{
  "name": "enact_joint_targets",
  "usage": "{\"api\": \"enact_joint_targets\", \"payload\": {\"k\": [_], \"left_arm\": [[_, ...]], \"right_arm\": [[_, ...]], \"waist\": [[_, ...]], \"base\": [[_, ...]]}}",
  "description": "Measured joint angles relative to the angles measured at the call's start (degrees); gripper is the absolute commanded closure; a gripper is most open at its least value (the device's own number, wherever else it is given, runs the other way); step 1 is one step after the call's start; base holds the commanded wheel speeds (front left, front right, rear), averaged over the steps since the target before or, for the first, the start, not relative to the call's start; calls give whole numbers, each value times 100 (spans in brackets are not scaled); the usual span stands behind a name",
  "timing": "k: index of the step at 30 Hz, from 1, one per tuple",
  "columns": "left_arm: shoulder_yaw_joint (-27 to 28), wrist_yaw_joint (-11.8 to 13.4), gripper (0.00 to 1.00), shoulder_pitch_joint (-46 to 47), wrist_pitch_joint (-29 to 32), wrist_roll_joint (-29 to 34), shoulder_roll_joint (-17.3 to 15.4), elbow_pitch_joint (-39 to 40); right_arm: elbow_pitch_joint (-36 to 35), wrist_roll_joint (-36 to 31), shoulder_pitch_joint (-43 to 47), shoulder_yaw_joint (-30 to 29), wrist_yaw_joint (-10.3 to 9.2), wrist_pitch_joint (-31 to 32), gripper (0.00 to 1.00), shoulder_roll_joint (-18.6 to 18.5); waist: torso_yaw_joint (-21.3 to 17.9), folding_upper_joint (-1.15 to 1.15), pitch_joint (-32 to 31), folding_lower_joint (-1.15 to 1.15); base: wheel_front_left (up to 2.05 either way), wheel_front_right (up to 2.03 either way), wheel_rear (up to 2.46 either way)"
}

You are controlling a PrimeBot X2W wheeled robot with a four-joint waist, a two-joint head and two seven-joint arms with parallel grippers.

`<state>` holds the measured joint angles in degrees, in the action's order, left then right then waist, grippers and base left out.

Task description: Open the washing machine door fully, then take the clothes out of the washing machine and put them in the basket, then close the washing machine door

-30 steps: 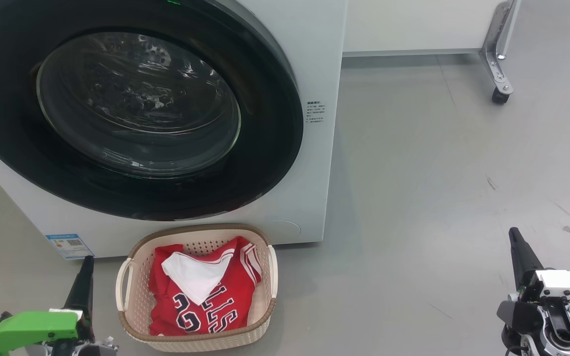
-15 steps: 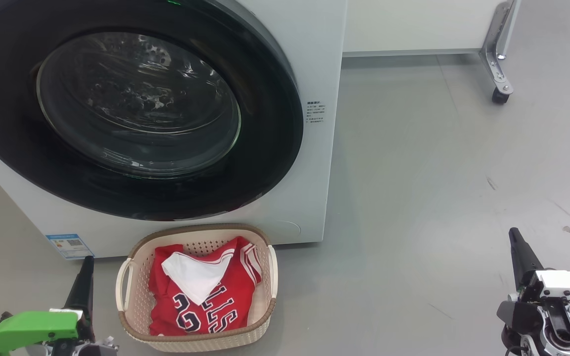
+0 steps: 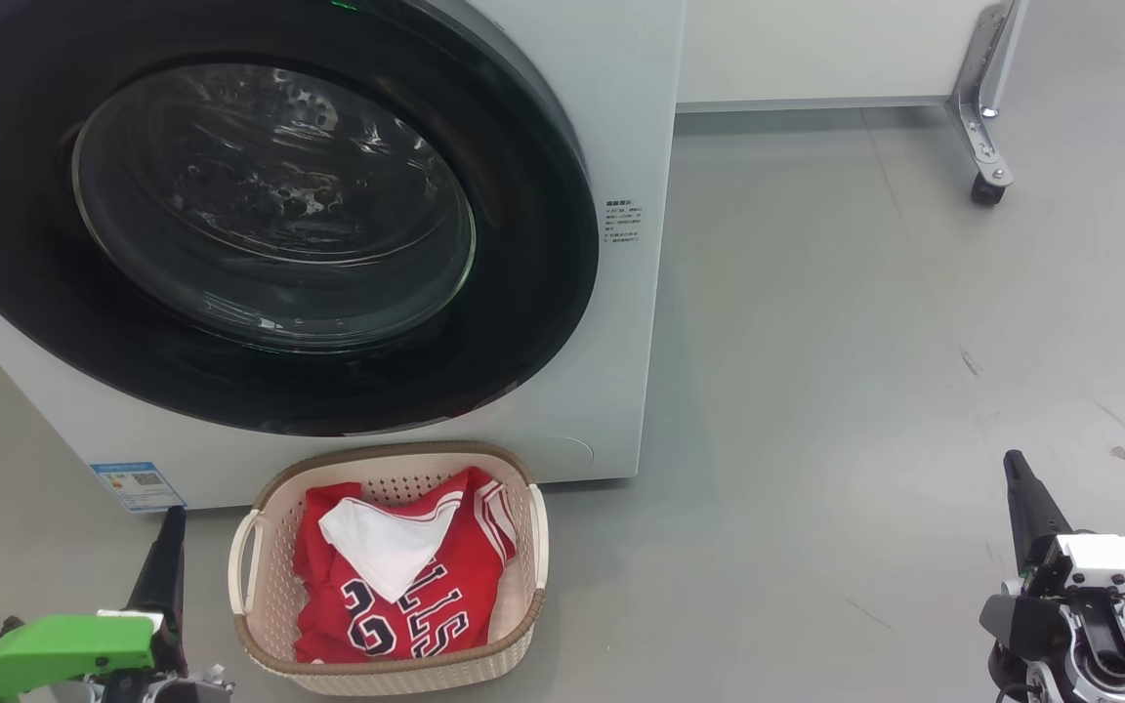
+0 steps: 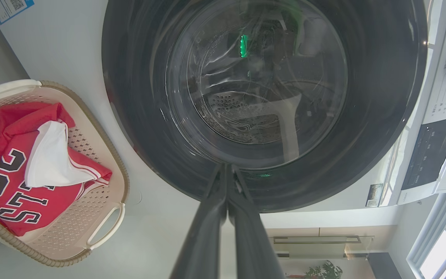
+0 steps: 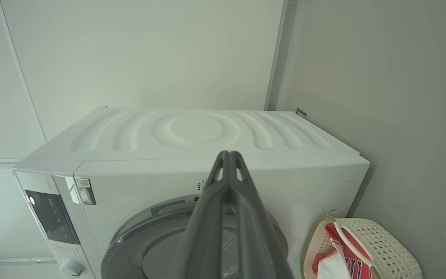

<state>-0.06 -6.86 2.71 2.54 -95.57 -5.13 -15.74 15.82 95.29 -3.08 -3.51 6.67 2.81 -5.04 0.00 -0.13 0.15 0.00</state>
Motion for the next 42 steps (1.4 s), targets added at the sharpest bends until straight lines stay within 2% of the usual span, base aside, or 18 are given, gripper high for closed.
{"api": "enact_joint_targets", "payload": {"k": [42], "left_arm": [[20,-1,100,29,42,1,10,-20]], "right_arm": [[25,-1,-3,-18,29,18,100,8]], "waist": [[0,0,-1,0]], "base": [[0,0,0]]}}
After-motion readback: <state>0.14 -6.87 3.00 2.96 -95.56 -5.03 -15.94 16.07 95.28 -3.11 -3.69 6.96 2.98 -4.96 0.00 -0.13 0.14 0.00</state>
